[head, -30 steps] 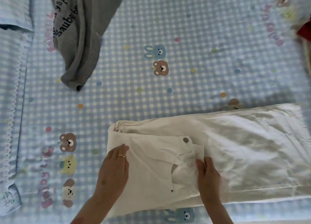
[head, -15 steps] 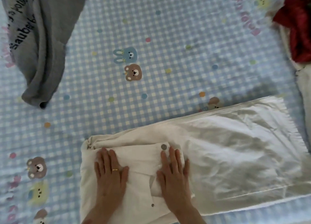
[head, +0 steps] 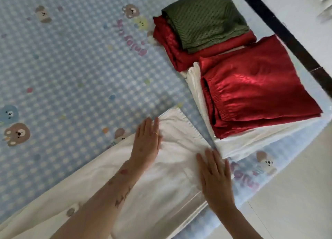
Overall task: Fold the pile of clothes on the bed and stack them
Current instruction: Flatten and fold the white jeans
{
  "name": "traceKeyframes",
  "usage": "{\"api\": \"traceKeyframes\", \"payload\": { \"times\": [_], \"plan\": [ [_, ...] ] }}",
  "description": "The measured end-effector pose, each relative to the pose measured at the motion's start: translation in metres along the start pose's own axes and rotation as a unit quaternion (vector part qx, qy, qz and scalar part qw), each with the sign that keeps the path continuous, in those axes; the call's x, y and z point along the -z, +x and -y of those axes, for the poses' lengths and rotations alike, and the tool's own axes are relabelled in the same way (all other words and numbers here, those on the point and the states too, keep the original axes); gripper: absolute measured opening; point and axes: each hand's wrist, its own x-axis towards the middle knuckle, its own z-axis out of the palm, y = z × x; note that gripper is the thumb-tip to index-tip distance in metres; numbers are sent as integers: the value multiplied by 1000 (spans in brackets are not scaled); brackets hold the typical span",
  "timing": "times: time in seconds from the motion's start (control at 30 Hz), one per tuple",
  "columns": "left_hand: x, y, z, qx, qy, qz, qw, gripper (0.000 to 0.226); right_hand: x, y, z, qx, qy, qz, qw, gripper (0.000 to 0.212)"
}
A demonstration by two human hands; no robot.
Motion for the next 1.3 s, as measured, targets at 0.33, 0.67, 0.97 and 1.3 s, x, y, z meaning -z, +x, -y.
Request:
{"api": "traceKeyframes", "payload": {
  "times": [0.33,0.67,0.97,1.3],
  "plan": [
    [57,94,-37,9,-295,167,941,34,37,-5,-10,-168,231,-19,958,56],
    [179,-92,77,-142,-14,26,989,40,180,-73,140,40,420,201,884,66],
    [150,-340,275,-8,63,-94,994,23,125,-170,380,120,439,457,765,46],
    [31,-435,246,464,-259,-159,832,56,39,-149,369,33,242,43,969,46]
  ]
}}
